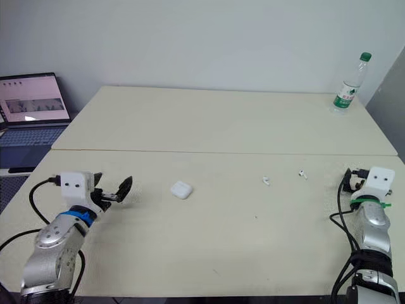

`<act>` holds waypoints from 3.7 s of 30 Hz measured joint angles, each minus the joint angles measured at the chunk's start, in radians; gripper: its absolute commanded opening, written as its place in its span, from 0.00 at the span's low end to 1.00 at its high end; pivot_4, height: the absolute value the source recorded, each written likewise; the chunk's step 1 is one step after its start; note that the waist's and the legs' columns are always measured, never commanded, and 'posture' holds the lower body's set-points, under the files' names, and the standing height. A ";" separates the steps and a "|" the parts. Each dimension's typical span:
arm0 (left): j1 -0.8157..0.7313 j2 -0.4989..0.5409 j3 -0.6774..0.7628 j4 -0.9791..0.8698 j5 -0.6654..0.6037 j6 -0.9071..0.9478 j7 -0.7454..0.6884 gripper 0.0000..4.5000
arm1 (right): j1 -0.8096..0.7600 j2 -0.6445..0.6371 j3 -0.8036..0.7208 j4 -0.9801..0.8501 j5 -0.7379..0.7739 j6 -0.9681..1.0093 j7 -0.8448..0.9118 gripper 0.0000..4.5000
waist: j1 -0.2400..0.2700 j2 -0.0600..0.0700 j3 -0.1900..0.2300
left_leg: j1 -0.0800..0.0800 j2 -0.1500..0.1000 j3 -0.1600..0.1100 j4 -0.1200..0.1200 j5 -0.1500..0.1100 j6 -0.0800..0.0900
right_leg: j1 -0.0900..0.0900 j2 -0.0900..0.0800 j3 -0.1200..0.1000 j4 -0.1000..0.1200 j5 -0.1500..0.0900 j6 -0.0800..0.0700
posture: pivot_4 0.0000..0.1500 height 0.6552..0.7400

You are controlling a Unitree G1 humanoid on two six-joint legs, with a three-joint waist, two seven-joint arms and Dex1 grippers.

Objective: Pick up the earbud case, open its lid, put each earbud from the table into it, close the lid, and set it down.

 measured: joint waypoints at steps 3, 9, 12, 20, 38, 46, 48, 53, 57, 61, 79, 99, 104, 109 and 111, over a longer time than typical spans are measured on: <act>0.000 0.021 -0.049 -0.079 -0.052 0.073 -0.071 1.00 | -0.003 0.001 0.062 -0.099 0.020 0.042 0.107 0.97 | 0.000 0.000 0.000 | 0.000 0.000 0.000 0.000 0.000 0.000 | 0.000 0.000 0.000 0.000 0.000 0.001 | 1.00 1.00; -0.037 0.053 -0.177 -0.156 -0.120 0.222 -0.169 1.00 | -0.009 -0.021 0.224 -0.381 0.159 0.199 0.461 0.97 | 0.002 0.001 0.001 | -0.001 0.000 -0.003 0.000 0.000 0.000 | 0.000 0.001 -0.002 0.000 -0.001 0.001 | 1.00 1.00; -0.044 0.060 -0.228 -0.150 -0.120 0.255 -0.197 1.00 | 0.006 -0.067 0.306 -0.506 0.249 0.338 0.636 0.97 | 0.004 0.001 0.002 | -0.002 0.000 -0.004 0.000 0.000 0.000 | 0.000 0.001 -0.003 -0.001 0.000 0.000 | 1.00 1.00; -0.136 0.052 -0.301 -0.035 -0.039 0.244 -0.194 1.00 | -0.020 -0.148 0.399 -0.701 0.417 0.624 0.845 0.97 | 0.007 -0.002 0.006 | -0.002 0.000 -0.005 0.001 0.000 0.000 | 0.000 0.001 -0.004 -0.001 -0.001 0.000 | 1.00 1.00; -0.172 -0.029 -0.351 0.077 0.063 0.167 -0.166 0.61 | -0.053 -0.153 0.419 -0.756 0.425 0.697 0.884 1.00 | 0.009 -0.004 0.007 | -0.005 -0.001 -0.007 0.002 0.000 0.000 | -0.001 0.000 -0.005 -0.001 0.000 0.000 | 1.00 1.00; -0.176 -0.032 -0.360 0.085 0.127 0.008 -0.174 0.61 | -0.082 -0.132 0.428 -0.714 0.388 0.713 0.842 1.00 | 0.009 -0.006 0.009 | -0.005 -0.001 -0.007 0.002 0.000 0.000 | -0.001 0.000 -0.005 -0.001 0.000 -0.001 | 1.00 1.00; -0.222 0.020 -0.409 0.099 0.241 -0.193 -0.178 0.61 | -0.135 -0.108 0.446 -0.694 0.390 0.767 0.818 1.00 | 0.009 -0.006 0.010 | -0.005 -0.001 -0.006 0.002 0.000 0.000 | -0.002 0.000 -0.005 0.000 0.000 -0.001 | 1.00 1.00; -0.395 0.108 -0.485 0.238 0.442 -0.754 -0.212 0.61 | -0.313 -0.013 0.458 -0.618 0.427 0.886 0.801 1.00 | 0.008 -0.006 0.010 | -0.005 -0.001 -0.004 0.002 0.000 0.000 | -0.003 -0.001 -0.004 0.000 0.001 -0.001 | 1.00 1.00; -0.484 0.118 -0.505 0.424 0.516 -1.065 -0.204 0.61 | -0.400 0.067 0.470 -0.572 0.437 0.939 0.783 1.00 | 0.009 -0.006 0.010 | -0.009 -0.001 -0.005 0.001 0.000 0.001 | -0.006 -0.002 -0.006 0.000 0.001 -0.001 | 1.00 1.00; -0.548 0.119 -0.512 0.530 0.563 -1.266 -0.174 0.61 | -0.417 0.142 0.493 -0.552 0.438 0.964 0.775 1.00 | 0.009 -0.006 0.010 | -0.013 -0.002 -0.003 0.002 -0.001 0.002 | -0.011 -0.003 -0.006 0.000 0.001 -0.001 | 1.00 1.00; -0.613 0.084 -0.530 0.638 0.707 -1.480 -0.040 0.61 | -0.442 0.169 0.491 -0.541 0.447 1.031 0.722 0.24 | 0.008 -0.006 0.010 | -0.016 -0.002 -0.003 0.004 -0.001 0.002 | -0.014 -0.004 -0.007 0.002 0.002 0.000 | 1.00 1.00; -0.639 0.089 -0.540 0.664 0.710 -1.484 0.003 0.61 | -0.401 0.144 0.521 -0.538 0.423 0.998 0.742 0.61 | 0.005 -0.006 0.010 | -0.016 -0.002 -0.003 0.004 -0.001 0.002 | -0.014 -0.004 -0.007 0.003 0.002 0.000 | 1.00 1.00; -0.639 0.089 -0.540 0.664 0.712 -1.484 0.004 0.61 | -0.401 0.145 0.524 -0.525 0.420 0.996 0.739 0.61 | 0.006 -0.006 0.010 | -0.016 -0.002 -0.003 0.005 -0.001 0.002 | -0.014 -0.004 -0.006 0.003 0.002 0.000 | 1.00 1.00; -0.639 0.089 -0.540 0.664 0.718 -1.483 0.005 0.61 | -0.402 0.156 0.516 -0.509 0.423 0.999 0.731 0.61 | 0.006 -0.006 0.010 | -0.016 -0.002 -0.003 0.005 -0.001 0.002 | -0.014 -0.004 -0.007 0.003 0.002 0.000 | 1.00 1.00; -0.639 0.088 -0.541 0.663 0.718 -1.483 0.005 0.61 | -0.404 0.157 0.514 -0.509 0.424 0.999 0.730 0.61 | 0.006 -0.006 0.010 | -0.016 -0.002 -0.003 0.005 -0.001 0.002 | -0.014 -0.004 -0.007 0.003 0.002 0.000 | 1.00 1.00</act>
